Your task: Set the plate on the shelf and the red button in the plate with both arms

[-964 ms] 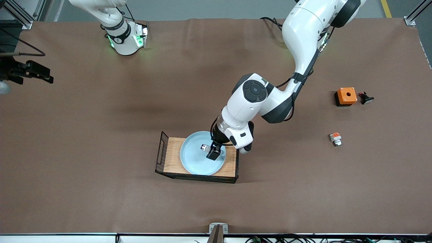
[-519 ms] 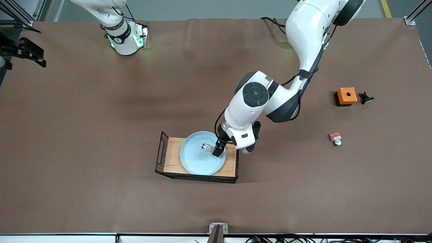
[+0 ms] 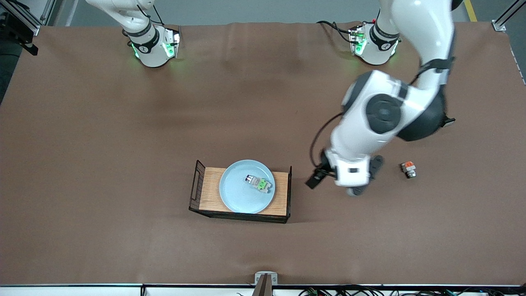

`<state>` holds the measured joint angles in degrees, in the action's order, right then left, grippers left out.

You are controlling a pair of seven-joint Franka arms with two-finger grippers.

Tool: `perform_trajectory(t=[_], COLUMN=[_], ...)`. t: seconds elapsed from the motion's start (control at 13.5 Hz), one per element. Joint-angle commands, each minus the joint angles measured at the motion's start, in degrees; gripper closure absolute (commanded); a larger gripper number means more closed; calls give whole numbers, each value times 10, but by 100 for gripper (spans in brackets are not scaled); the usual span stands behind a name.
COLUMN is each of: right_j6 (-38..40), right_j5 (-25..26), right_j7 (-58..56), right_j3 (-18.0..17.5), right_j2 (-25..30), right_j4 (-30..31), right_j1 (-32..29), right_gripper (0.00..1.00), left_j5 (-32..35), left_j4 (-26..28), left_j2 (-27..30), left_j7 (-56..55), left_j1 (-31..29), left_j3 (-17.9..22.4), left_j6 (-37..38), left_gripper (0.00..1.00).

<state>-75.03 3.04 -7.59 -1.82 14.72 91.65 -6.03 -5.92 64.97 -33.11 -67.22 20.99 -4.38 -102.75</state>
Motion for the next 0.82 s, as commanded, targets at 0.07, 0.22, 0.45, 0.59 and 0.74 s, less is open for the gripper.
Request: perform_trajectory(t=[0.07,0.22,0.45,0.59,0.74], right_j6=[-6,-11,-12,-11,-3], right_j5=[0,-1,-7,-14,-10], right_j7=[11,11,11,3,3], right_j3=[7,3,4,9,9], right_j2=[22,20,16,15,15], right_j4=[22,20,18,13,5], right_j1=[11,15,23,21,20], right_gripper=[0,0,0,0,0], left_j5=[-19,-12,-6,-3,-1], left_j4=[24,30,31,30,31], left_j2=[49,65,85,92,107], left_j7=[206,322,554,576,580], left_j1=[-67,-95,-139,-150,-160], left_j3=[-4,-1,1,2,1], left_j6=[88,133,159,160,166], left_gripper=[0,0,0,0,0])
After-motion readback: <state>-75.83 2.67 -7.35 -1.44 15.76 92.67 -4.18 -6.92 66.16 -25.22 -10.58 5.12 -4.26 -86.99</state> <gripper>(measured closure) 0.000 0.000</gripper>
